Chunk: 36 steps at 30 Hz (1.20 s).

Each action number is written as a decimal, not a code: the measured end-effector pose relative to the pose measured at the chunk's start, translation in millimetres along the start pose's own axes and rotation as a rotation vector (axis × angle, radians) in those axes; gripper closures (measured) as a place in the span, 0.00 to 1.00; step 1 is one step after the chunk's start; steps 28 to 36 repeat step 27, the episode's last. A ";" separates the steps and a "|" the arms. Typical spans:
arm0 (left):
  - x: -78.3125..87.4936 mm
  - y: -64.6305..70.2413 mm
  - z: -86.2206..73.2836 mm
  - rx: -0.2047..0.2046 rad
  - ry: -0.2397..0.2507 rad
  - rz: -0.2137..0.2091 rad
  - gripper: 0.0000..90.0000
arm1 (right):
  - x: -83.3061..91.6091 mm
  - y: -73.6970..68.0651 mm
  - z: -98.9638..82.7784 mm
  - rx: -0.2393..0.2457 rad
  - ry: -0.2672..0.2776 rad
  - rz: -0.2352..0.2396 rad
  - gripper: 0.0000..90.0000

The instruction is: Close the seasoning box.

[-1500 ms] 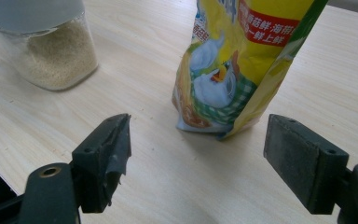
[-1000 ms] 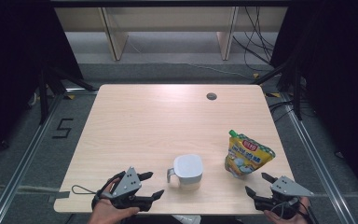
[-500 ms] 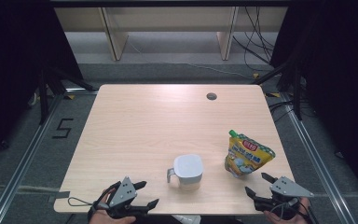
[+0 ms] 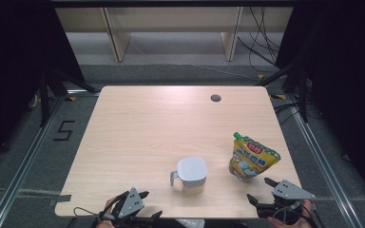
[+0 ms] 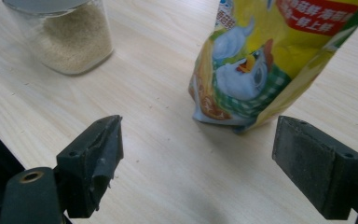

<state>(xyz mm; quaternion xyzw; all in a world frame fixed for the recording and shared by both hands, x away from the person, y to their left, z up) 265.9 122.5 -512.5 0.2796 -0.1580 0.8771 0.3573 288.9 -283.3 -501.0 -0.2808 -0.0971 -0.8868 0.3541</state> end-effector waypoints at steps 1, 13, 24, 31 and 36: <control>0.2 -1.3 0.0 0.011 -0.001 0.000 0.28 | -0.4 -1.2 -0.5 -0.002 -0.010 0.004 0.19; -1.9 -3.8 -0.8 0.016 -0.001 0.012 0.27 | -0.7 -0.6 -1.6 0.003 -0.024 0.002 0.19; -3.6 -5.6 -1.2 0.023 -0.008 0.024 0.26 | -2.0 1.9 -3.0 0.016 -0.028 -0.006 0.19; -5.2 -3.6 -0.6 0.057 0.009 0.014 0.26 | -2.1 1.2 -3.3 0.002 -0.028 0.003 0.19; -5.2 -3.6 -0.6 0.057 0.009 0.014 0.26 | -2.1 1.2 -3.3 0.002 -0.028 0.003 0.19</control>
Point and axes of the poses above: each handheld gripper's, and its own axes: x roughly backward along the jaws, z roughly out of its top, y roughly to its right, the point moved 4 cm from there along -x, roughly forward along the jaws, and after that the axes turned 7 degrees about z, right-handed, at the moved point
